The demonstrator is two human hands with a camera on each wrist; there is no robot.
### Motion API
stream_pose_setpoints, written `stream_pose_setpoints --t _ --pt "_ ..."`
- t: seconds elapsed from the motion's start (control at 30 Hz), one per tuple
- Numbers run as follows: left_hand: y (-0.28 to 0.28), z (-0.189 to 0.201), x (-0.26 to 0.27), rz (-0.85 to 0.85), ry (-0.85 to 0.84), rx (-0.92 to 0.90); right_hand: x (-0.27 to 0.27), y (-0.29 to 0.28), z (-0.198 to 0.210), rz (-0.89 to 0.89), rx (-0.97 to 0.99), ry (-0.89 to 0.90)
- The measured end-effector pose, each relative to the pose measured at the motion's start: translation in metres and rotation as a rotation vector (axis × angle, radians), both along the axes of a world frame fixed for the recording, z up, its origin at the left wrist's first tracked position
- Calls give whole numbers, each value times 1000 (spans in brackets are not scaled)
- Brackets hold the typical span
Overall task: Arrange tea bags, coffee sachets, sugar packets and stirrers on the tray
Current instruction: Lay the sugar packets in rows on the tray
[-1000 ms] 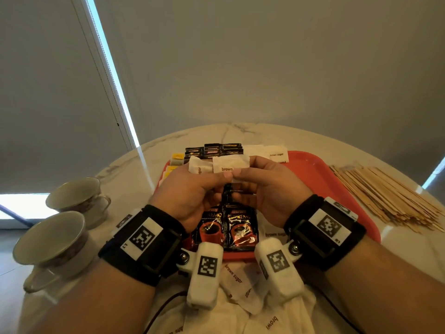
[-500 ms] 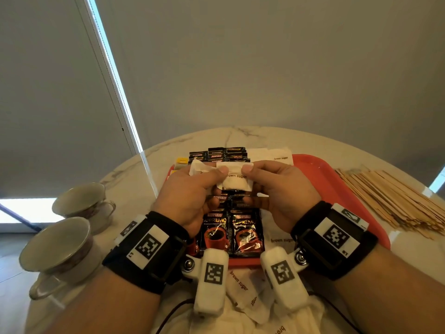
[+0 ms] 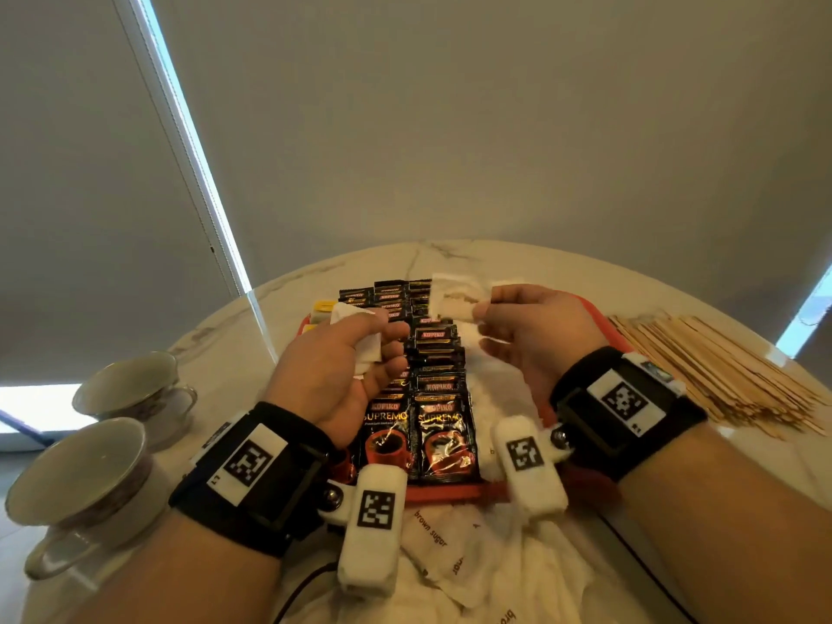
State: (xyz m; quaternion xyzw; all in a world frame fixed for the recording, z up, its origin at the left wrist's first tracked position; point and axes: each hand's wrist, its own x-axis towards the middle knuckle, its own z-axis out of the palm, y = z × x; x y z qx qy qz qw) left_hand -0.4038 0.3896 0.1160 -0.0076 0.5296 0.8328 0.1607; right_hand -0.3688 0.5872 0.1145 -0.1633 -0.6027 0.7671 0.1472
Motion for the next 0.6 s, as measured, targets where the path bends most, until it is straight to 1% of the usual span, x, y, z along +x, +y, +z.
stream_pose_setpoints --t 0.07,0.1,0.13,0.17,0.27,0.33,0.47,0.6 --pt "0 1 -1 6 -18 57 -16 28 -4 -155 -76 -35" --pt "0 0 -1 9 -28 81 -25 45 -7 -214 -63 -69" --pt "0 0 -1 8 -40 104 -34 63 -12 -247 -7 -119" --pt "0 -1 -1 3 -52 127 -42 80 -16 -249 62 -178" --pt "1 -3 -3 -5 -79 165 -56 118 -25 -181 284 -371" --pt "0 -4 -4 1 -87 172 -64 127 -27 -140 396 -431" --pt "-1 -4 -5 0 -86 167 -79 128 -26 -65 451 -445" --pt "0 -4 -5 -2 -81 153 -88 125 -26 -37 475 -437"
